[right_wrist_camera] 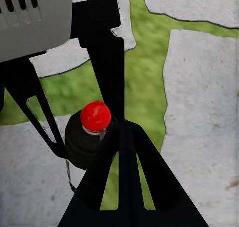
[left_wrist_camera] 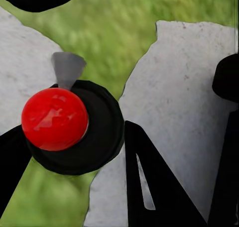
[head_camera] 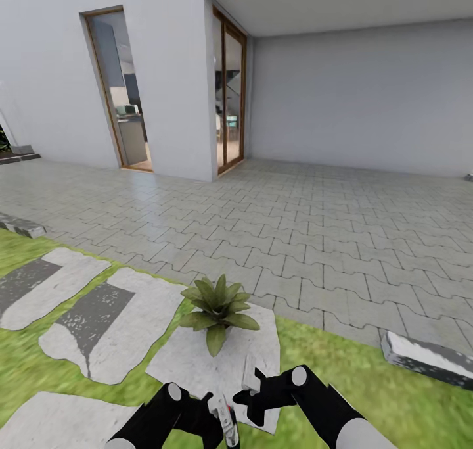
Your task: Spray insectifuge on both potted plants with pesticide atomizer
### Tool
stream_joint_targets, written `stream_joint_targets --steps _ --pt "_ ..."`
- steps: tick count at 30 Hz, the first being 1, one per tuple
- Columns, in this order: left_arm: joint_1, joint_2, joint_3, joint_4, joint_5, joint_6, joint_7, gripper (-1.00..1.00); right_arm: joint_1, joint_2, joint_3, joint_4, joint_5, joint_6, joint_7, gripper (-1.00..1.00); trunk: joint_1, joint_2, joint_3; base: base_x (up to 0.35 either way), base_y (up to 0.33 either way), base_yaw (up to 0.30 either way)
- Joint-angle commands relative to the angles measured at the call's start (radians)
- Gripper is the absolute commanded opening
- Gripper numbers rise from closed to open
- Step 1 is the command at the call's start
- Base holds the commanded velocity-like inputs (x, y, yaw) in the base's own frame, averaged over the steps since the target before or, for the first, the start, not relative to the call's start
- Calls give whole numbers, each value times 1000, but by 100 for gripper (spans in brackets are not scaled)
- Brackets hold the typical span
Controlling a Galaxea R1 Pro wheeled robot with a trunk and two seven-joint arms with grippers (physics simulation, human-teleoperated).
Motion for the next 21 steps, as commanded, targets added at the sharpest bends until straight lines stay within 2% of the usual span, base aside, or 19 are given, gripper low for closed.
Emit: stream_joint_targets --steps 1,9,16,19,21 --pt "0 0 0 -2 0 3 -12 -100 0 0 -1 -1 11 -9 0 -100 0 0 -1 0 0 0" --pt "0 0 1 -13 31 4 -19 -100 -1 0 -1 0 11 -8 0 -100 0 0 -1 0 0 0" --pt "0 0 3 -15 37 4 -19 -100 -1 0 -1 0 11 -9 0 -100 0 0 -1 0 0 0" --pt "0 0 2 -15 65 3 -19 -100 0 0 -1 0 11 -8 0 -100 0 0 -1 0 0 0" --pt "0 0 2 -14 70 3 -19 -100 0 0 -1 0 11 -8 0 -100 0 0 -1 0 0 0"
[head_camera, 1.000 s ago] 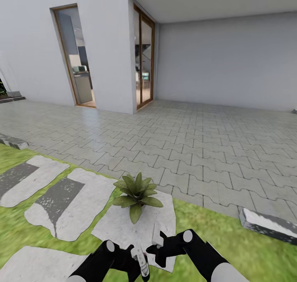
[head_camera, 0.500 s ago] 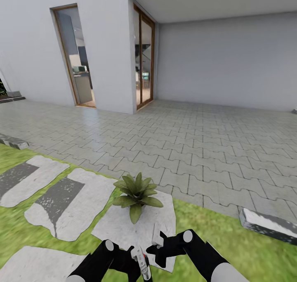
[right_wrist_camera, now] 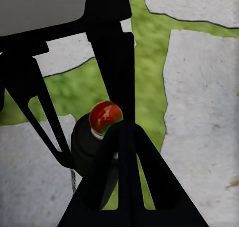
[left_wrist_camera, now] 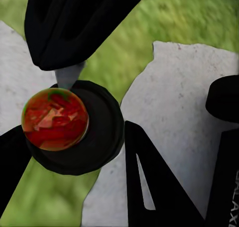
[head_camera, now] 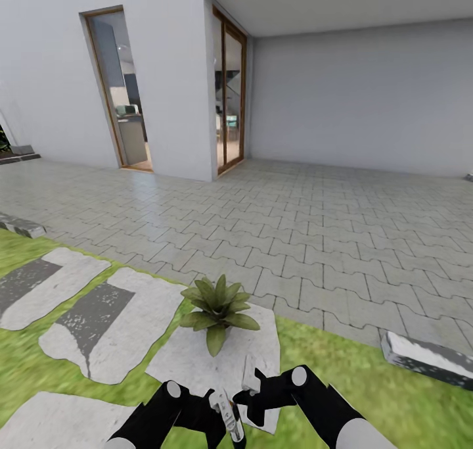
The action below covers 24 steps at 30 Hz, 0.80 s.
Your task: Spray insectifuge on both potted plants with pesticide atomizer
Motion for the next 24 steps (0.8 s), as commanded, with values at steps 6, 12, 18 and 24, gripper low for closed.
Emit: stream_joint_targets --steps 6,12,18,24 --pt "0 0 0 -2 -1 3 -4 -100 0 0 -1 -1 11 -9 0 -100 0 0 -1 0 0 0" --pt "0 13 0 3 -3 2 -5 -100 0 0 -1 1 11 -9 0 -100 0 0 -1 0 0 0" --pt "8 140 2 13 -3 -49 -5 -100 0 0 -2 1 12 -9 0 -100 0 0 -1 0 0 0" --pt "15 294 5 23 -2 -81 -4 -100 0 -5 -4 6 12 -10 -1 -100 0 0 -1 0 0 0"
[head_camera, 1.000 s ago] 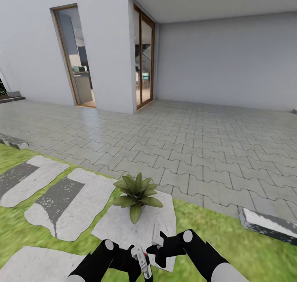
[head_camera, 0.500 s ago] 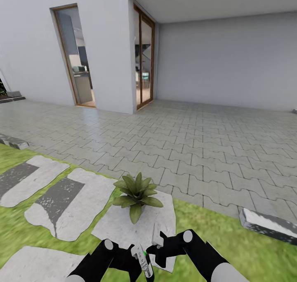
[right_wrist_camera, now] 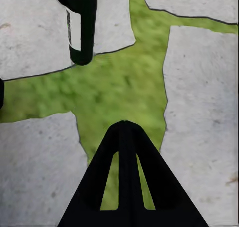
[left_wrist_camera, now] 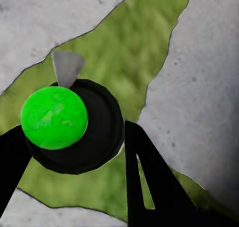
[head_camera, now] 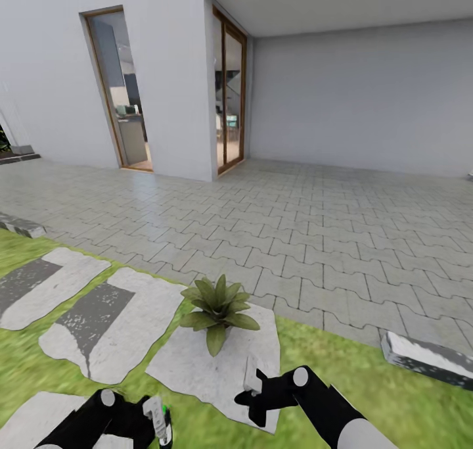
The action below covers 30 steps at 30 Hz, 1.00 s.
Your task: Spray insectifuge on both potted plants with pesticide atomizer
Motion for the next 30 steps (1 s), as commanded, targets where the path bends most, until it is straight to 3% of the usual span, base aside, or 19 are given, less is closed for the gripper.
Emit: stream_joint_targets --steps 1,2,4,7,8,9,12,15,18,20,22,24,25,27,29,30 --pt "2 29 -1 5 -2 -7 2 -100 0 -5 -5 1 10 -9 -1 -100 0 0 -1 0 0 0" --pt "6 58 25 18 2 -5 9 -100 0 -25 -9 2 7 -10 -3 100 0 0 -1 0 0 0" --pt "7 65 102 22 5 -3 11 -100 0 -55 -10 3 4 -11 -4 100 0 0 -1 0 0 0" --pt "7 67 224 17 5 5 13 -100 0 -73 -11 5 3 -13 -12 100 0 0 -1 0 0 0" --pt "6 62 278 14 3 19 35 -100 1 -97 -41 11 3 -14 -48 100 0 0 -1 0 0 0" --pt "6 59 295 13 3 39 57 -100 2 -111 -77 27 2 -15 -85 100 0 0 -1 0 0 0" --pt "6 54 313 11 6 145 130 -100 4 -125 -268 153 1 -74 -226 100 0 0 -1 0 0 0" --pt "5 50 317 10 8 212 178 -100 5 -142 -391 293 2 -186 -363 100 0 0 -1 0 0 0" --pt "5 40 319 9 18 261 225 -100 17 -159 -423 377 -1 -283 -590 100 0 0 -1 0 0 0" --pt "5 34 319 10 23 271 231 -100 55 -152 -427 423 -4 -334 -826 100 0 0 -1 0 0 0" --pt "5 25 319 11 24 275 229 -100 80 -149 -428 439 -5 -390 -946 100 0 0 -1 0 0 0" --pt "6 11 317 14 25 277 228 -100 107 -147 -429 446 -15 -429 -1007 100 0 0 -1 0 0 0" --pt "6 2 314 15 24 280 228 -100 118 -147 -430 448 -51 -436 -1018 100 0 0 -1 0 0 0" --pt "5 -19 307 10 16 326 228 -100 127 -146 -429 450 -205 -440 -1026 100 0 0 -1 0 0 0" --pt "-3 -28 304 7 17 412 228 -100 130 -147 -427 450 -323 -441 -1023 100 0 0 -1 0 0 0" --pt "-7 -29 304 7 18 442 228 -100 130 -147 -427 449 -345 -441 -1023 100 0 0 -1 0 0 0"
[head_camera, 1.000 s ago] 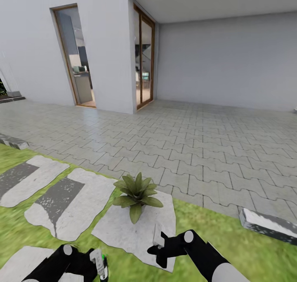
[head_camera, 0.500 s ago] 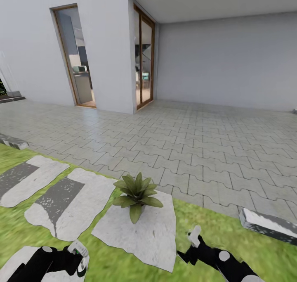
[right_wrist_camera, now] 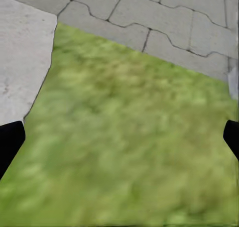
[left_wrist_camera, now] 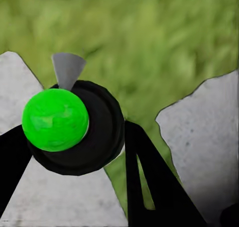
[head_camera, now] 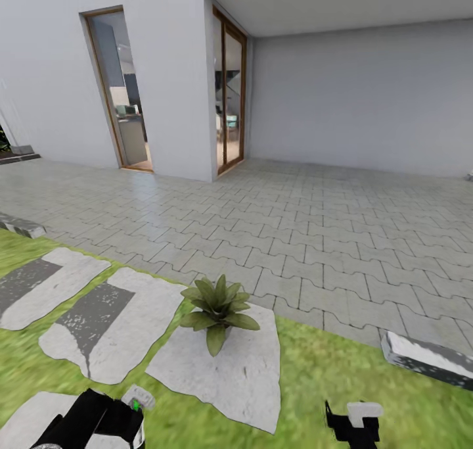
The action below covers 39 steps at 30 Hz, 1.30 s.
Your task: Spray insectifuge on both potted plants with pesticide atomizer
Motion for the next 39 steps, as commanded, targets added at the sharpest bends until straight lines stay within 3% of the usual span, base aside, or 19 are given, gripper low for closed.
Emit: stream_joint_targets --steps 1,3,5,9,11,13,14,16,18,21,26,29,34,37,39 --pt "-4 -3 6 -2 -5 36 -7 -100 0 0 -6 1 -1 -3 -3 100 0 0 -1 0 0 0" --pt "-23 -14 3 -4 -5 131 -8 -100 0 0 -5 1 -10 -3 -4 100 0 0 -1 0 0 0" --pt "-92 -25 -17 -4 -8 247 -9 -100 0 2 -5 2 -14 -3 -4 100 0 0 -1 0 0 0" --pt "-248 -31 -153 6 -7 456 -43 -100 0 26 -4 0 -15 -3 -3 100 0 0 -1 0 0 0" --pt "-287 -31 -196 9 -8 547 -114 -100 0 35 -5 2 -15 -3 -3 100 0 0 -1 0 0 0" --pt "-322 -30 -273 10 -10 596 -215 -100 0 39 -5 27 -14 -2 -3 100 0 0 -1 0 0 0" --pt "-349 -28 -333 12 -10 610 -266 -100 1 39 -5 42 -14 -3 -4 100 0 0 -1 0 0 0" --pt "-370 -29 -409 14 -10 617 -320 -100 1 40 -5 51 -13 -3 -4 100 0 0 -1 0 0 0" --pt "-375 -30 -455 15 -9 622 -338 -100 1 40 -5 54 -13 -3 -4 100 0 0 -1 0 0 0" --pt "-383 -30 -480 15 -10 628 -346 -100 2 40 -5 55 -12 -3 -5 100 0 0 -1 110 0 0" --pt "-390 -33 -488 16 -11 628 -347 -100 2 40 -5 56 -12 -3 -4 100 0 0 -1 309 0 0" --pt "-390 -35 -576 17 -10 629 -355 -100 2 40 -3 56 -13 -3 -4 100 0 0 -1 297 0 0" --pt "-392 -29 -704 16 -12 629 -530 -100 2 40 -4 56 -13 -2 -5 100 0 0 -1 182 0 -137" --pt "-393 -25 -734 16 -20 628 -546 -100 2 40 -5 56 -13 -3 -5 100 0 0 -1 21 0 -273" --pt "-395 -28 -738 16 -52 629 -550 -100 2 40 -4 56 -13 -2 -5 100 0 0 -1 4 0 -102"
